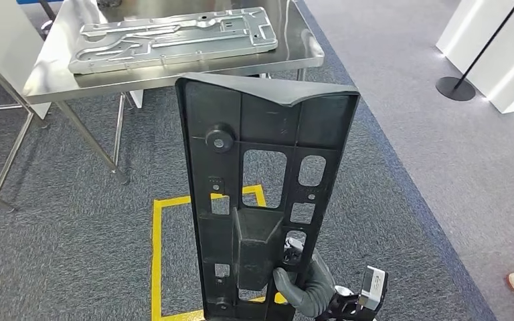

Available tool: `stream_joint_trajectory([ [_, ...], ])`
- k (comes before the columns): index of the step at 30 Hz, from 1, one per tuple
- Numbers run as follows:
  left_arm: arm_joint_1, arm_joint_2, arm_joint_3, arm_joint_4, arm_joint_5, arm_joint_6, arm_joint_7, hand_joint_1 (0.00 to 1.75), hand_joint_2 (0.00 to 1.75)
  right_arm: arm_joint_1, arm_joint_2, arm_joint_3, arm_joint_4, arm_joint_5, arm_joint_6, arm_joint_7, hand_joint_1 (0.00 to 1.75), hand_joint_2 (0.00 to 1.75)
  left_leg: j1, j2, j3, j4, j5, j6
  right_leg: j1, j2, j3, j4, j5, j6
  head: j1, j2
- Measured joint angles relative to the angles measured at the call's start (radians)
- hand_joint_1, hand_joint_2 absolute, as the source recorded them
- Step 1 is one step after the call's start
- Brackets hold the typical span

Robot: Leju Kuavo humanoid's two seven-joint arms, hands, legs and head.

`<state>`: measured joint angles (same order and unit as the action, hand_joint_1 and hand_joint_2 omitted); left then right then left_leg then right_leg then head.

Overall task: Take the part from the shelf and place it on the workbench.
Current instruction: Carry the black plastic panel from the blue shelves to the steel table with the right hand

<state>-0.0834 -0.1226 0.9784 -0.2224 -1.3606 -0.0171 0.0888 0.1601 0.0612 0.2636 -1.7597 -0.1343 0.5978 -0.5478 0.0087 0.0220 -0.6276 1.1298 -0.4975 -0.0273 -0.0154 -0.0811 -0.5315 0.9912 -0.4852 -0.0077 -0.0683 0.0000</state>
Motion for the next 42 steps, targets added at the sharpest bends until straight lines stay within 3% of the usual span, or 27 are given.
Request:
stream_joint_trajectory([
  [1, 0.000, 0.001, 0.000, 0.000, 0.002, 0.002, 0.001, 0.00, 1.75, -0.001, 0.000, 0.000, 0.000, 0.000, 0.003, 0.000, 1.41, 1.75, -0.002, 0.017, 0.035, -0.065, 0.023, 0.005, 0.003, -0.010, 0.003, 0.002, -0.004, 0.005, 0.000, 0.000],
  [3, -0.001, 0.001, 0.002, 0.000, 0.006, 0.008, 0.003, 0.00, 1.75, -0.006, 0.000, 0.001, 0.002, 0.000, 0.010, 0.000, 1.41, 1.75, -0.006, 0.032, 0.062, -0.121, 0.034, 0.021, 0.009, -0.024, 0.007, 0.005, -0.010, 0.015, 0.000, 0.000],
  [5, 0.001, 0.001, 0.004, 0.000, 0.008, 0.009, 0.006, 0.00, 1.75, -0.012, 0.000, 0.003, 0.006, 0.000, 0.013, -0.001, 1.41, 1.75, -0.007, 0.010, 0.058, -0.122, 0.037, 0.036, 0.009, -0.037, 0.010, 0.006, -0.012, 0.025, 0.000, 0.000],
  [6, 0.002, 0.000, 0.005, 0.000, 0.008, 0.009, 0.007, 0.00, 1.75, -0.014, 0.000, 0.004, 0.008, 0.000, 0.013, -0.002, 1.41, 1.75, -0.006, 0.001, 0.058, -0.124, 0.039, 0.042, 0.007, -0.027, 0.009, 0.012, -0.019, 0.031, 0.000, 0.000],
  [8, 0.001, -0.003, 0.007, 0.000, 0.008, 0.009, 0.012, 0.00, 1.75, -0.017, 0.000, 0.005, 0.011, 0.000, 0.013, -0.004, 1.41, 1.75, -0.002, -0.019, 0.059, -0.128, 0.043, 0.053, 0.002, 0.022, -0.016, 0.072, -0.060, 0.041, 0.000, 0.000],
  [10, -0.001, -0.006, 0.010, 0.000, 0.011, 0.008, 0.015, 0.00, 1.75, -0.016, -0.002, 0.005, 0.016, 0.000, 0.014, -0.006, 1.41, 1.75, -0.004, -0.041, 0.056, -0.127, 0.045, 0.059, 0.001, 0.066, -0.083, 0.208, -0.125, 0.043, 0.000, 0.000],
  [11, -0.002, -0.008, 0.013, 0.000, 0.014, 0.008, 0.016, 0.00, 1.75, -0.016, -0.003, 0.005, 0.020, 0.000, 0.015, -0.006, 1.41, 1.75, -0.006, -0.055, 0.055, -0.127, 0.046, 0.060, 0.002, 0.071, -0.117, 0.269, -0.144, 0.043, 0.000, 0.000],
  [12, -0.001, -0.010, 0.015, 0.000, 0.016, 0.008, 0.016, 0.00, 1.75, -0.016, -0.003, 0.005, 0.024, 0.000, 0.015, -0.006, 1.41, 1.75, -0.008, -0.068, 0.055, -0.126, 0.046, 0.061, 0.002, 0.074, -0.137, 0.301, -0.143, 0.040, 0.000, 0.000],
  [13, -0.001, -0.012, 0.018, 0.000, 0.018, 0.009, 0.016, 0.00, 1.75, -0.017, -0.004, 0.005, 0.028, 0.000, 0.016, -0.006, 1.41, 1.75, -0.010, -0.083, 0.056, -0.125, 0.046, 0.061, 0.003, 0.076, -0.137, 0.290, -0.122, 0.036, 0.000, 0.000],
  [14, 0.000, -0.014, 0.019, 0.000, 0.020, 0.011, 0.016, 0.00, 1.75, -0.017, -0.004, 0.006, 0.031, 0.000, 0.017, -0.006, 1.41, 1.75, -0.012, -0.098, 0.058, -0.125, 0.046, 0.061, 0.004, 0.084, -0.116, 0.238, -0.083, 0.030, 0.000, 0.000],
  [16, -0.002, -0.021, 0.021, 0.000, 0.021, 0.014, 0.016, 0.00, 1.75, -0.020, -0.004, 0.007, 0.034, 0.000, 0.019, -0.006, 1.41, 1.75, -0.014, -0.122, 0.060, -0.123, 0.046, 0.060, 0.005, 0.123, -0.057, 0.096, -0.014, 0.015, 0.000, 0.000],
  [18, -0.003, -0.025, 0.023, 0.000, 0.022, 0.018, 0.015, 0.00, 1.75, -0.022, -0.005, 0.008, 0.036, 0.000, 0.022, -0.006, 1.41, 1.75, -0.011, -0.139, 0.054, -0.122, 0.048, 0.052, 0.008, 0.152, -0.028, 0.022, 0.009, 0.007, 0.000, 0.000],
  [20, -0.002, -0.025, 0.025, 0.000, 0.024, 0.020, 0.017, 0.00, 1.75, -0.023, -0.005, 0.011, 0.037, 0.000, 0.022, -0.006, 1.41, 1.75, -0.008, -0.153, 0.048, -0.125, 0.050, 0.040, 0.009, 0.146, -0.026, 0.013, 0.011, 0.005, 0.001, 0.000],
  [21, -0.001, -0.025, 0.026, 0.000, 0.025, 0.020, 0.020, 0.00, 1.75, -0.024, -0.005, 0.013, 0.037, 0.000, 0.021, -0.005, 1.41, 1.75, -0.009, -0.148, 0.047, -0.123, 0.048, 0.035, 0.007, 0.139, -0.023, 0.007, 0.014, 0.002, 0.001, 0.000],
  [23, -0.002, -0.023, 0.028, 0.000, 0.027, 0.020, 0.026, 0.00, 1.75, -0.025, -0.005, 0.018, 0.037, 0.002, 0.017, -0.005, 1.41, 1.75, -0.015, -0.106, 0.027, -0.075, 0.014, 0.025, -0.001, 0.122, -0.015, -0.007, 0.020, -0.006, 0.000, 0.000],
  [25, -0.004, -0.020, 0.030, -0.001, 0.026, 0.021, 0.030, 0.00, 1.75, -0.023, -0.006, 0.020, 0.037, 0.005, 0.012, -0.004, 1.41, 1.75, -0.013, -0.055, -0.029, 0.050, -0.054, 0.016, -0.001, 0.104, -0.012, -0.011, 0.021, -0.010, 0.000, 0.000],
  [27, -0.005, -0.017, 0.032, -0.001, 0.024, 0.021, 0.030, 0.00, 1.75, -0.019, -0.008, 0.021, 0.038, 0.008, 0.007, -0.004, 1.41, 1.75, -0.008, -0.041, -0.078, 0.153, -0.091, 0.006, 0.000, 0.087, -0.012, -0.010, 0.019, -0.010, 0.000, 0.000],
  [28, -0.004, -0.017, 0.032, -0.001, 0.022, 0.022, 0.029, 0.00, 1.75, -0.018, -0.010, 0.022, 0.038, 0.010, 0.003, -0.005, 1.41, 1.75, -0.005, -0.039, -0.076, 0.152, -0.080, 0.002, 0.000, 0.081, -0.012, -0.009, 0.018, -0.009, 0.000, 0.000],
  [29, -0.003, -0.015, 0.033, -0.001, 0.021, 0.023, 0.028, 0.00, 1.75, -0.017, -0.011, 0.022, 0.039, 0.012, -0.001, -0.006, 1.41, 1.75, -0.001, -0.037, -0.052, 0.109, -0.051, 0.000, -0.001, 0.076, -0.012, -0.007, 0.017, -0.006, 0.000, 0.000],
  [31, -0.002, -0.014, 0.033, -0.001, 0.019, 0.023, 0.026, 0.00, 1.75, -0.018, -0.013, 0.024, 0.039, 0.015, -0.008, -0.009, 1.41, 1.75, 0.002, -0.032, 0.025, -0.035, 0.009, -0.002, -0.001, 0.072, -0.011, 0.000, 0.011, 0.002, 0.000, 0.000],
  [33, -0.003, -0.014, 0.033, -0.001, 0.018, 0.023, 0.024, 0.00, 1.75, -0.018, -0.015, 0.025, 0.038, 0.019, -0.011, -0.011, 1.41, 1.75, 0.001, -0.031, 0.067, -0.117, 0.030, 0.010, 0.002, 0.071, -0.013, 0.007, 0.007, 0.013, 0.000, 0.000],
  [37, -0.002, -0.015, 0.033, -0.001, 0.018, 0.023, 0.019, 0.00, 1.75, -0.020, -0.018, 0.031, 0.038, 0.022, -0.012, -0.007, 1.41, 1.75, -0.002, -0.031, 0.069, -0.126, 0.034, 0.042, 0.000, 0.075, -0.018, 0.021, -0.004, 0.034, 0.000, 0.000],
  [39, -0.002, -0.017, 0.033, -0.001, 0.018, 0.023, 0.016, 0.00, 1.75, -0.021, -0.019, 0.032, 0.038, 0.022, -0.011, -0.003, 1.41, 1.75, 0.000, -0.025, 0.069, -0.129, 0.036, 0.052, -0.001, 0.076, -0.055, 0.104, -0.055, 0.041, 0.000, 0.000],
  [41, -0.002, -0.018, 0.033, -0.001, 0.019, 0.023, 0.015, 0.00, 1.75, -0.021, -0.021, 0.033, 0.039, 0.022, -0.009, 0.000, 1.41, 1.75, -0.004, -0.017, 0.067, -0.128, 0.035, 0.058, -0.001, 0.076, -0.124, 0.244, -0.118, 0.044, 0.000, 0.000],
  [42, -0.002, -0.018, 0.033, -0.001, 0.019, 0.023, 0.015, 0.00, 1.75, -0.021, -0.023, 0.034, 0.039, 0.022, -0.009, 0.000, 1.41, 1.75, -0.006, -0.012, 0.066, -0.128, 0.034, 0.059, 0.000, 0.076, -0.149, 0.293, -0.131, 0.043, 0.000, 0.000],
])
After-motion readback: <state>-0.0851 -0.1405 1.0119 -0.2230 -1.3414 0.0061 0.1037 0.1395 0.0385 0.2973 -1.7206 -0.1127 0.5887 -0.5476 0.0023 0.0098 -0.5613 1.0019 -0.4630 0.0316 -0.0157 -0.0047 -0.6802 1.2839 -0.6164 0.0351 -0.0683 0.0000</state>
